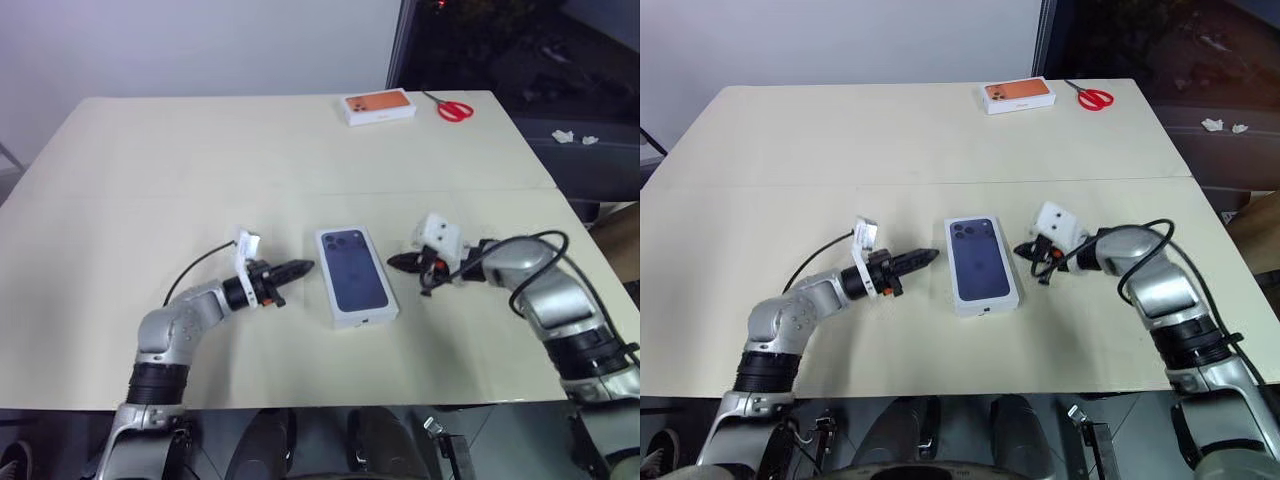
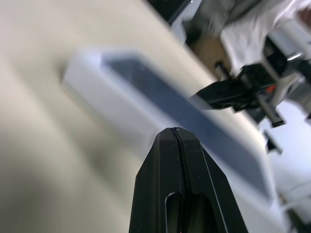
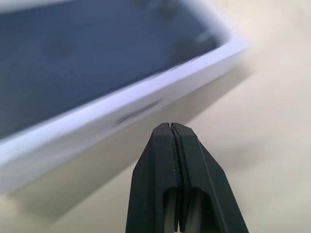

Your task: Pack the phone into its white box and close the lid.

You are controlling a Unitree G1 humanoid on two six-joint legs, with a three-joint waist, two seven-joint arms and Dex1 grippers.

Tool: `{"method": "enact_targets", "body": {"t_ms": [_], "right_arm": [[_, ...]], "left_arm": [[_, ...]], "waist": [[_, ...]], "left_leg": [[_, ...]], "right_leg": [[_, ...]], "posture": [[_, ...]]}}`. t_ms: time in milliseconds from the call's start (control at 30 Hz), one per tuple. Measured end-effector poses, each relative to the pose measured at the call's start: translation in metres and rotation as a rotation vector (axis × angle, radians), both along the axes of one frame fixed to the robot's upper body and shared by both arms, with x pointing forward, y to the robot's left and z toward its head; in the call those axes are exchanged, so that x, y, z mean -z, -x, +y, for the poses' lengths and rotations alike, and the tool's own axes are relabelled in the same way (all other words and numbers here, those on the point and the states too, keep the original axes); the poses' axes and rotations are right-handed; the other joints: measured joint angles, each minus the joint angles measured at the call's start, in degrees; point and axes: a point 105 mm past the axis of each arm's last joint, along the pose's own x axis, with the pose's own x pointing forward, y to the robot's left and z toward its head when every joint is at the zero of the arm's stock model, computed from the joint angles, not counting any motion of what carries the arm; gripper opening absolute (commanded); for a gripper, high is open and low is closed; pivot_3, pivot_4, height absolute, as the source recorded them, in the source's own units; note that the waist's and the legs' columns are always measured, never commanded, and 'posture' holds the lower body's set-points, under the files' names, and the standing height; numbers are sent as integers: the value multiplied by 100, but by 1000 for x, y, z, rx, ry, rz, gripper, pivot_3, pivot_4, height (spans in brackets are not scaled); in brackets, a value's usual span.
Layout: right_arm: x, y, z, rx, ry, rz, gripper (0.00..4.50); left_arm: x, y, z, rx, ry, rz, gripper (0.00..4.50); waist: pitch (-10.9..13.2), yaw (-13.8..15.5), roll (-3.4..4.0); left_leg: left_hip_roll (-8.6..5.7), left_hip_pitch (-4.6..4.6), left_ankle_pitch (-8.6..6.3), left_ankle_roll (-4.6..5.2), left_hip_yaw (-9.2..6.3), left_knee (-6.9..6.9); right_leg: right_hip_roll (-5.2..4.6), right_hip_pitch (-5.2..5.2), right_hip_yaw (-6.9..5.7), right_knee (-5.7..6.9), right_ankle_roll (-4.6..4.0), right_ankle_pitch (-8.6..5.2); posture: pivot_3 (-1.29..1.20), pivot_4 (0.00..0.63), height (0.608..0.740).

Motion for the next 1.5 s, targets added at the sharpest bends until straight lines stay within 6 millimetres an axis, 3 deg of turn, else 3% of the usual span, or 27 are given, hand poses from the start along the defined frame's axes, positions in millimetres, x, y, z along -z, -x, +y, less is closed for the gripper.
{"method": "enact_targets", "body": {"t_ms": [100,167,267,333,400,500,700,900,1000,1233,1367,1500], "right_arm": [[-11,4,12,-39,-113,18,37],[-6,22,24,-120,-173,92,37],[6,52,33,-237,-203,199,37],[18,62,28,-245,-172,250,37],[33,64,23,-229,-101,254,37],[41,61,26,-253,-21,158,37],[37,36,36,-165,-111,93,37],[5,-12,45,-34,-161,-71,37],[21,-36,36,71,-25,-135,37],[24,-40,43,38,-4,-161,37],[24,-37,45,57,-121,-78,37],[11,-32,36,65,-253,15,1940]], "left_arm": [[-20,-5,-11,27,48,-43,0],[-19,-3,-19,54,44,-38,0],[2,9,-32,118,-22,5,0],[25,21,-38,158,-72,56,0],[35,24,-39,158,-88,74,0],[37,21,-36,142,-98,64,0],[38,15,-26,103,-128,40,0],[21,-30,-19,-70,-165,-42,0],[27,-43,-16,-130,-232,-80,0],[28,-43,-7,-143,-236,-95,0],[28,-39,3,-154,-215,-61,0],[14,-40,36,-219,-248,-93,1890]], "waist": [[-1,-2,-1],[-1,-3,-1],[-1,0,-1],[-1,-4,-1],[-1,-9,-1],[-5,-31,3],[-6,-17,-1],[-5,7,-3],[-6,4,-2],[-6,-22,-2],[-5,-34,-3],[-5,-33,-2]], "left_leg": [[0,0,0,0,-1,-2],[-1,-1,0,0,-1,-3],[-3,-1,0,1,-1,-1],[-6,4,-1,1,-1,3],[-5,10,0,1,-2,4],[-2,59,0,0,0,-10],[-1,81,0,0,1,-19],[-5,45,3,-5,0,-12],[-10,38,16,-28,4,-12],[-10,41,6,-10,2,-11],[-9,35,7,-11,1,-12],[-7,15,8,-13,-2,-12]], "right_leg": [[1,2,-1,-3,0,0],[1,1,0,-4,0,0],[0,4,1,-6,0,0],[-3,12,2,-5,1,0],[-3,13,3,-2,10,5],[1,55,5,-6,10,4],[3,73,9,-13,10,4],[2,41,4,-10,11,5],[-1,36,6,-11,11,5],[0,34,7,-2,11,6],[1,26,8,-1,11,6],[1,5,7,4,11,6]], "posture": [[0,150,740],[0,150,740],[0,150,740],[0,150,740],[0,150,740],[0,150,740],[0,150,740],[0,150,740],[0,150,740],[0,150,740],[0,150,740],[0,150,740]]}}
